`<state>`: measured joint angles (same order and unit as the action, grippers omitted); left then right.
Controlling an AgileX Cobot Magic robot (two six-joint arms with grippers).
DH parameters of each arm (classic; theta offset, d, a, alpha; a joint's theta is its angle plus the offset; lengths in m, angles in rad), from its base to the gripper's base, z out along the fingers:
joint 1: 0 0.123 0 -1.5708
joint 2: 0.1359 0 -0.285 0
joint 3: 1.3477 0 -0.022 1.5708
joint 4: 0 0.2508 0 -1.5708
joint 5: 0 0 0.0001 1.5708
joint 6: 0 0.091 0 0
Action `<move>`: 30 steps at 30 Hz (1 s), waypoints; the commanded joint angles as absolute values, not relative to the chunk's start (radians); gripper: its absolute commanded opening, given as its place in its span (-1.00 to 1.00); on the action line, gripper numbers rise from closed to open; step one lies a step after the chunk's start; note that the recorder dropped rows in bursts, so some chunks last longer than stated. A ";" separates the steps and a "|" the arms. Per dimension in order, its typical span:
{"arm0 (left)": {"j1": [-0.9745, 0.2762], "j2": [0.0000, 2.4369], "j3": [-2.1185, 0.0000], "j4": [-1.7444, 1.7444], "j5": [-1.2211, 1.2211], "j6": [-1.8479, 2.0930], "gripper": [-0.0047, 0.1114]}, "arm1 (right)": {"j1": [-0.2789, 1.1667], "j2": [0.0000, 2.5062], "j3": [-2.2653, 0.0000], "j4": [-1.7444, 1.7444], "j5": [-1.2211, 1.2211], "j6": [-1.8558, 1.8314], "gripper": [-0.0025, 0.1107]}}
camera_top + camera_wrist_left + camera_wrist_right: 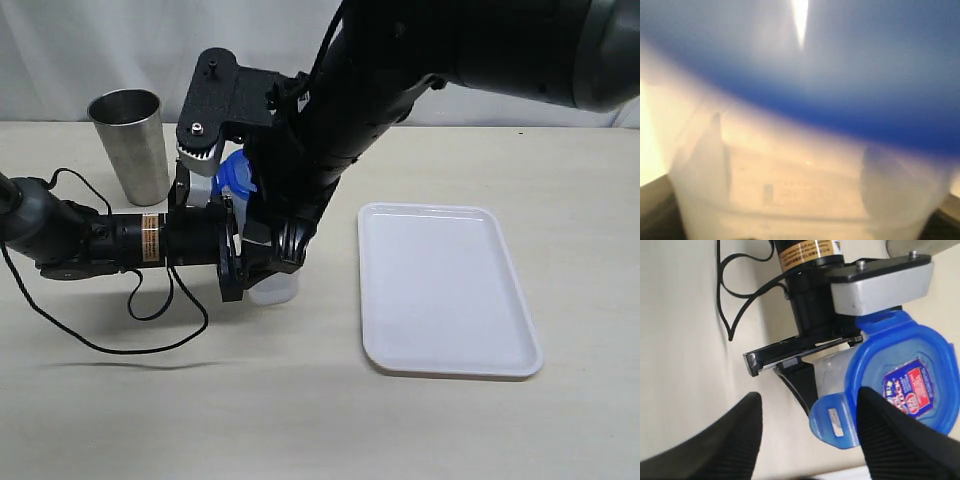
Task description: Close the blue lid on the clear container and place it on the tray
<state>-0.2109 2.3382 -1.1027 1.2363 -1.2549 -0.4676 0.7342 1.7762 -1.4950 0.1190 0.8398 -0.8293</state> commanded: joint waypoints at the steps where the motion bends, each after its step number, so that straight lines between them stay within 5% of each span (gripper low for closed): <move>1: -0.210 2.344 -1.102 1.230 -1.221 -0.479 -0.92 | 0.734 1.766 -1.533 0.050 0.836 -0.812 -0.06; 4: -0.210 2.344 -1.102 1.230 -1.221 -0.479 -0.92 | 0.734 1.777 -1.533 -0.037 0.844 -0.796 -0.22; 18: -0.210 2.344 -1.102 1.230 -1.221 -0.479 -0.92 | 0.735 1.854 -1.517 -0.075 0.794 -0.822 -0.22; 30: -0.210 2.344 -1.102 1.230 -1.221 -0.479 -0.92 | 0.735 1.916 -1.475 -0.094 0.799 -0.849 -0.45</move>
<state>-0.2091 2.3382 -1.1027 1.2196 -1.2468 -0.4695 0.7360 1.8654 -1.5084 -0.0980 0.7684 -0.8353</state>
